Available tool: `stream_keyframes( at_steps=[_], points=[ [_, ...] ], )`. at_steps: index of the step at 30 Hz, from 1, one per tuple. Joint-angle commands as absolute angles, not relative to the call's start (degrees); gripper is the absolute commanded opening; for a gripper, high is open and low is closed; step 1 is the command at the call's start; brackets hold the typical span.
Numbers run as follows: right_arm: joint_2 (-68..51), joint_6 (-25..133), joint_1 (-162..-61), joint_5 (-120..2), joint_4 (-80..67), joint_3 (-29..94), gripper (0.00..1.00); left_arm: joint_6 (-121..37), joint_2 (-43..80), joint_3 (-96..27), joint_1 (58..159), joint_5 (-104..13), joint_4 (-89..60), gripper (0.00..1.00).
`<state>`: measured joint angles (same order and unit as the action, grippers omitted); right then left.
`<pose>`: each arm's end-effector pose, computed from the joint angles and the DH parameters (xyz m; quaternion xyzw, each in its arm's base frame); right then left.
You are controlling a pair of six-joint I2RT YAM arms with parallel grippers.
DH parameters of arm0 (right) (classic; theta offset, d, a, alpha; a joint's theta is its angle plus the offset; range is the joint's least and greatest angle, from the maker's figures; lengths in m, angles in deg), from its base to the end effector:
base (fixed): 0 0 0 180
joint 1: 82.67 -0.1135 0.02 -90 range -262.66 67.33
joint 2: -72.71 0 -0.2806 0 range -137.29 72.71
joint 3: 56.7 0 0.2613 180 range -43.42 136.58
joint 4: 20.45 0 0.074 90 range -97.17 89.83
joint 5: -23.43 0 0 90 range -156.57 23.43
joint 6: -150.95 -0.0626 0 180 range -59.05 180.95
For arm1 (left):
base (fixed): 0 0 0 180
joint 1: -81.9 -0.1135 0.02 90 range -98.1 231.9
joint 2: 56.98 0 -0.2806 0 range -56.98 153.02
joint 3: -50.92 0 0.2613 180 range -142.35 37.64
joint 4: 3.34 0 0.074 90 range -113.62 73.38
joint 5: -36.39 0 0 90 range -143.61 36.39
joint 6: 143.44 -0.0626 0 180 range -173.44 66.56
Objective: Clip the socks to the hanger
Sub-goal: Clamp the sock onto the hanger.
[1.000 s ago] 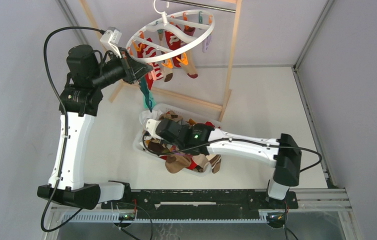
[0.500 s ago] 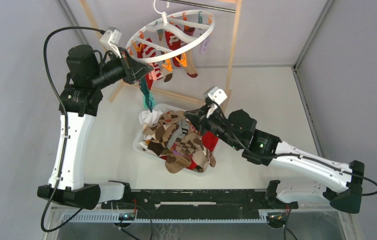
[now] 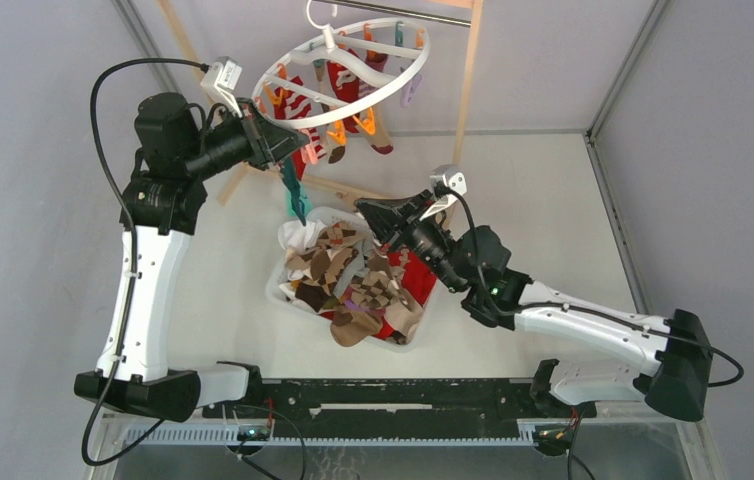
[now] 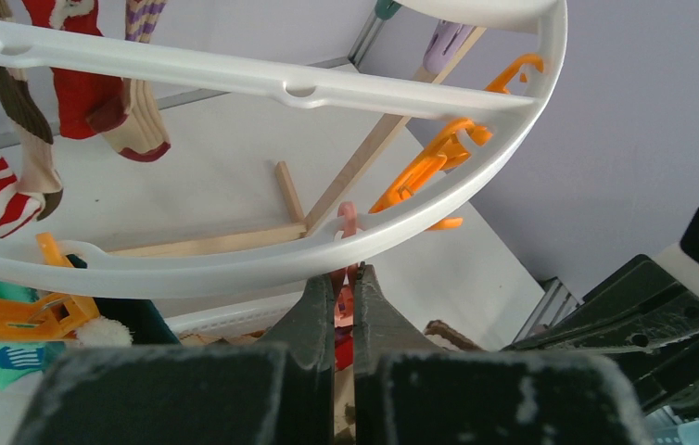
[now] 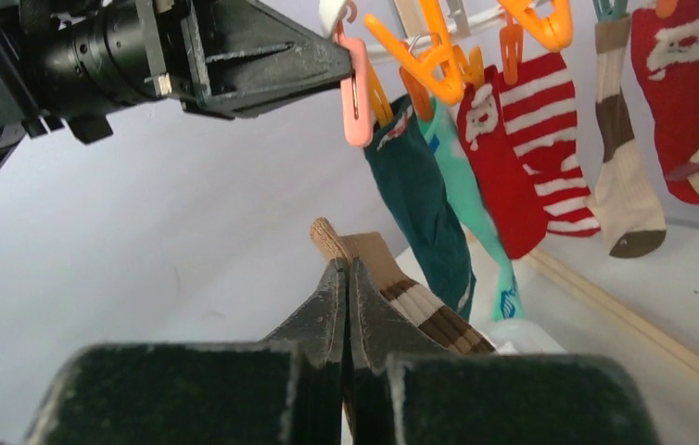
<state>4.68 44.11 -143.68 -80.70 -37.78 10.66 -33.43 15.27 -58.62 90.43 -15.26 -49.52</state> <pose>0.1614 0.2597 0.4093 -0.1314 0.5863 0.4430 0.6654 0.2553 -0.0776 0.5200 0.1407 0.7354 -0.3932 0.5336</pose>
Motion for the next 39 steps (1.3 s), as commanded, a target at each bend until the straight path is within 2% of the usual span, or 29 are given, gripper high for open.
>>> stream_keyframes(
  at_steps=[1,13,39],
  points=[
    [0.49,45.08,-144.41,-84.88,-50.75,14.43,0.00,-30.09,13.19,-57.23,90.25,-11.95,-48.00,0.00],
    [-10.41,50.94,-145.19,-89.90,-59.55,20.86,0.00,-29.20,12.98,-56.58,90.28,-12.00,-47.21,0.00],
    [-15.50,56.90,-146.90,-87.59,-61.47,26.64,0.00,-29.51,12.68,-56.40,90.25,-13.22,-47.23,0.00]
  ],
)
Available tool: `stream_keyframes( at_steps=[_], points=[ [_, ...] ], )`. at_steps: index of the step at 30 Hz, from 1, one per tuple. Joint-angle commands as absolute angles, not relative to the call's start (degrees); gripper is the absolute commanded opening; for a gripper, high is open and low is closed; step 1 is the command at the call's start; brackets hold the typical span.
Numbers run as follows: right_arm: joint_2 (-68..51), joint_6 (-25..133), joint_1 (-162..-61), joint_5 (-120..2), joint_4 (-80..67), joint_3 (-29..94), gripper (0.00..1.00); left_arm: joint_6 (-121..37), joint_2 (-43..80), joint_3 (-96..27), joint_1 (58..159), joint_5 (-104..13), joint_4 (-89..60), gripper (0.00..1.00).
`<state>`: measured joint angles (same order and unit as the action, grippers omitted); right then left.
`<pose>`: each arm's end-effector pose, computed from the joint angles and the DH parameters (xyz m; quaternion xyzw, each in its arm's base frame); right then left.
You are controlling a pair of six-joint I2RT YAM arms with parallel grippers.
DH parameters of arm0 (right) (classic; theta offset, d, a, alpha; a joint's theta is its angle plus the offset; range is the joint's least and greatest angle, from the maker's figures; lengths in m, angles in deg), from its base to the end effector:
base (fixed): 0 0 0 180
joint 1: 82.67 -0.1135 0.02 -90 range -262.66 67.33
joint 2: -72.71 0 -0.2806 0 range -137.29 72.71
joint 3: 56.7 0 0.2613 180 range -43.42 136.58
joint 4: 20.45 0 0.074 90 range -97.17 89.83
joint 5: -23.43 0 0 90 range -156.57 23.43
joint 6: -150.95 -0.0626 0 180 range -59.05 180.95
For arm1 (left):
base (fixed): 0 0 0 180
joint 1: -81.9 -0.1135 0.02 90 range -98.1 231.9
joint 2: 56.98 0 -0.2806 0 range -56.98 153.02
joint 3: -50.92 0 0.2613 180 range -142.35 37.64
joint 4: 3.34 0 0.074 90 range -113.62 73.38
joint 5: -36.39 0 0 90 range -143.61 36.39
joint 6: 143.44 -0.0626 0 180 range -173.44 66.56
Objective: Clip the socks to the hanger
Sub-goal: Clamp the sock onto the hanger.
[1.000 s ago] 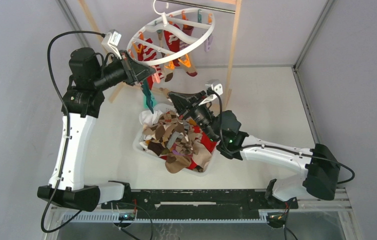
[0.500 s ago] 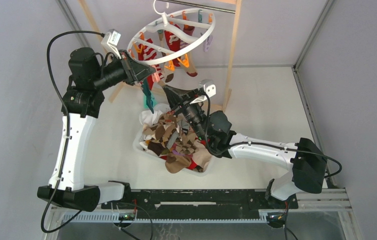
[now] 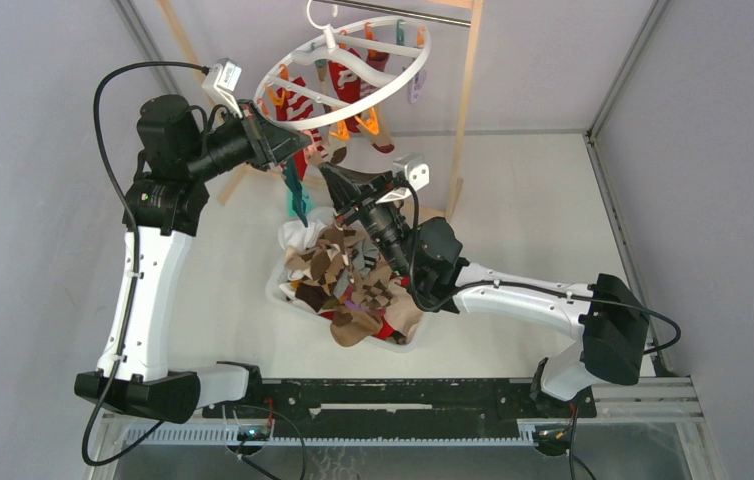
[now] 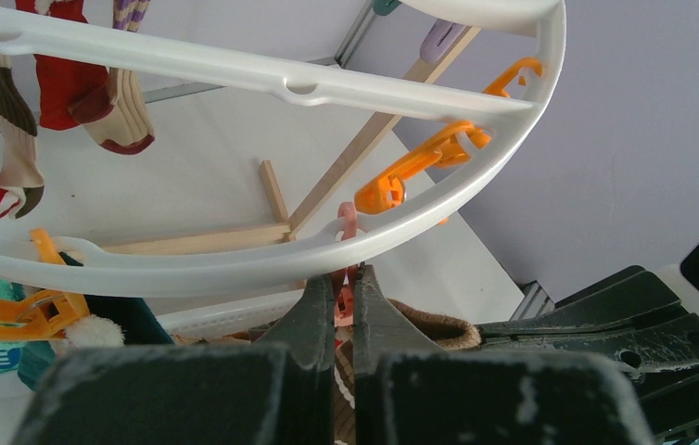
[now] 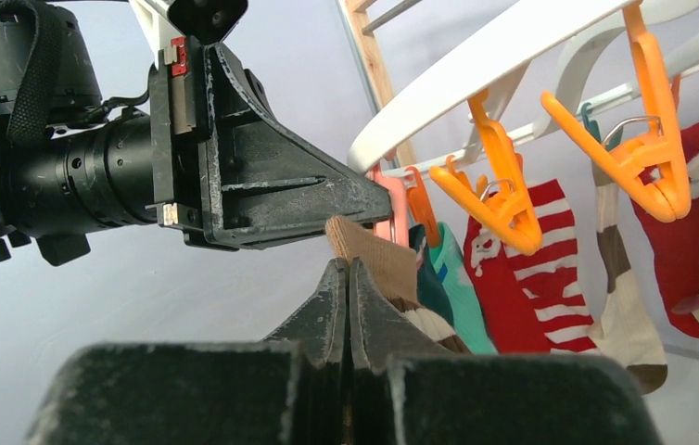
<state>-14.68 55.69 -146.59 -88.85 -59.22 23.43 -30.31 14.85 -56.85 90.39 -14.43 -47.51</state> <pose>0.1879 0.3299 0.4297 -0.0878 0.5005 0.4083 0.7584 0.2566 -0.0783 0.5159 0.1269 0.7344 -0.4119 0.5243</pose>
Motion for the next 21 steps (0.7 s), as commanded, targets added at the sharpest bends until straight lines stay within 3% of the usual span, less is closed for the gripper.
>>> stream_keyframes(
  at_steps=[1,15,21],
  points=[
    [-15.67,56.83,-146.83,-87.52,-61.55,26.81,0.00,-29.53,12.59,-56.47,90.25,-13.24,-47.28,0.00],
    [-14.64,55.93,-146.32,-84.55,-60.71,27.42,0.00,-30.85,12.33,-56.56,90.16,-14.75,-47.47,0.03],
    [-14.88,53.72,-145.42,-82.75,-60.66,27.42,0.00,-31.61,12.18,-57.29,89.92,-14.54,-48.43,0.27]
  ],
)
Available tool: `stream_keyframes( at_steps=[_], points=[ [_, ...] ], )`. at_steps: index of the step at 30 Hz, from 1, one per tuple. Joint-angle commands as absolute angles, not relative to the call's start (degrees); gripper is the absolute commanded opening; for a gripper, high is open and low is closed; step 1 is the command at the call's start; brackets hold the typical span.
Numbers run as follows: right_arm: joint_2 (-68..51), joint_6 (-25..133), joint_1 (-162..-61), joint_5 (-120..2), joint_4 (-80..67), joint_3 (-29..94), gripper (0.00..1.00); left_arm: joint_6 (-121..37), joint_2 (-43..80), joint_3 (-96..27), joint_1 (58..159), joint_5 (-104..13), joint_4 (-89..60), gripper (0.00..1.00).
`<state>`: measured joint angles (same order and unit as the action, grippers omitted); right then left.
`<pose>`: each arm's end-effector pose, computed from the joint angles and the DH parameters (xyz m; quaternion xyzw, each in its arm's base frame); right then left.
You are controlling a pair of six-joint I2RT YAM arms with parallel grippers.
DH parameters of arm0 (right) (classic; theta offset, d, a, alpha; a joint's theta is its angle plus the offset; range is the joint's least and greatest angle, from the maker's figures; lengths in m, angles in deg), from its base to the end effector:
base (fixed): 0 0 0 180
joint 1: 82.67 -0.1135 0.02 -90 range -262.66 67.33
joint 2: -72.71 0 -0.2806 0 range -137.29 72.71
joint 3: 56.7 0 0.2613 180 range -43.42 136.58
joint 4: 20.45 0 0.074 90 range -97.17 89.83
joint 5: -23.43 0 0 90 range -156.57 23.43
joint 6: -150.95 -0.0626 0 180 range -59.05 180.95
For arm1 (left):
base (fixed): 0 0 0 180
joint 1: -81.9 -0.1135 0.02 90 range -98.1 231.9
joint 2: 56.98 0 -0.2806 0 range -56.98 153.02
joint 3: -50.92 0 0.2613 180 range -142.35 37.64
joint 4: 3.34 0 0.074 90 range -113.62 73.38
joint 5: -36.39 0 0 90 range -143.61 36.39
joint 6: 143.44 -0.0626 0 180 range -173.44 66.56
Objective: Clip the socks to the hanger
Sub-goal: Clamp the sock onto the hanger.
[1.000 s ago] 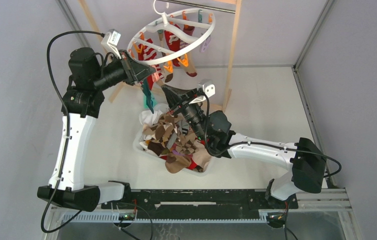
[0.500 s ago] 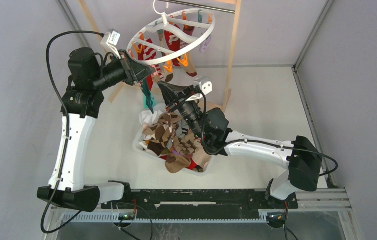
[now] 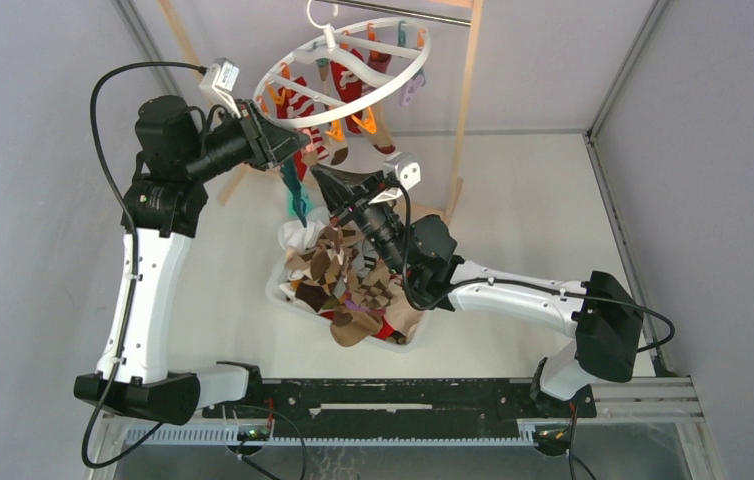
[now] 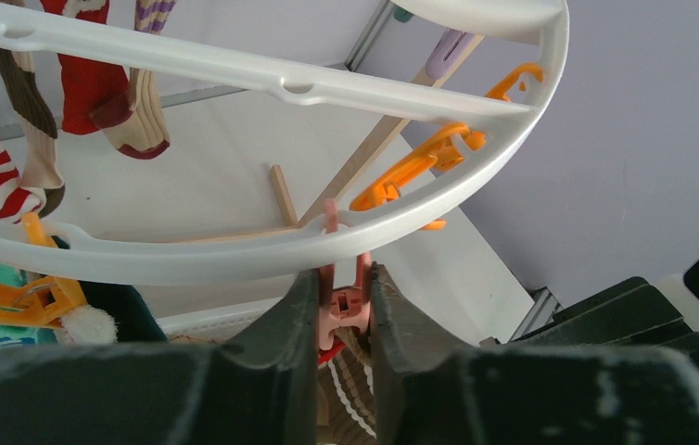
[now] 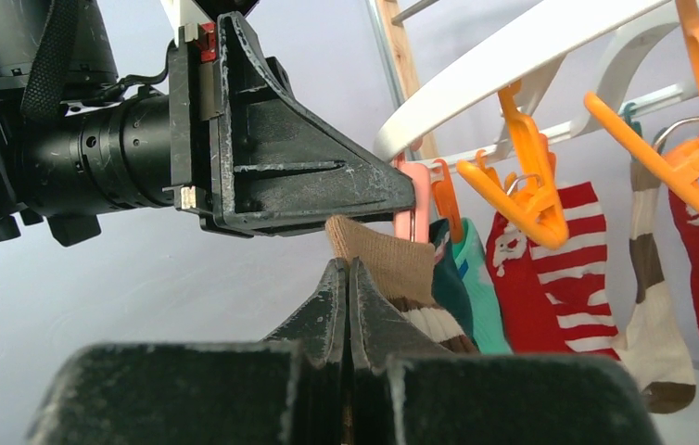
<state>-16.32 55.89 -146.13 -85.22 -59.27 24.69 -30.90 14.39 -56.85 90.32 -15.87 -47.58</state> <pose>0.1914 0.3384 0.4283 -0.1132 0.4919 0.4182 0.7553 0.2546 -0.0764 0.5176 0.1232 0.7340 -0.4009 0.5342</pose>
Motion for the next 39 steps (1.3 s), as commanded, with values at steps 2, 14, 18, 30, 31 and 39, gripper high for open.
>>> stream_keyframes(
  at_steps=[2,14,18,30,31,39],
  points=[
    [-14.83,52.34,-144.74,-82.10,-60.41,27.42,0.00,-31.72,11.98,-57.36,89.77,-14.50,-48.60,0.33],
    [-15.09,49.44,-142.24,-79.63,-60.12,27.98,0.00,-31.86,11.15,-58.34,88.79,-14.17,-49.19,0.62],
    [-15.18,48.49,-141.61,-78.70,-59.50,28.59,0.00,-31.98,10.17,-58.55,88.04,-14.15,-49.98,0.85],
    [-17.69,47.37,-142.18,-71.99,-58.29,30.07,0.00,-26.08,4.97,-50.63,85.11,-5.66,-46.34,0.76],
    [-17.98,47.53,-142.38,-71.61,-58.18,30.39,0.00,-26.02,5.15,-50.40,85.10,-5.50,-46.17,0.73],
    [-19.67,49.81,-143.05,-69.24,-56.18,33.56,0.02,-24.66,7.33,-51.59,85.09,-5.17,-45.06,0.51]
  ],
)
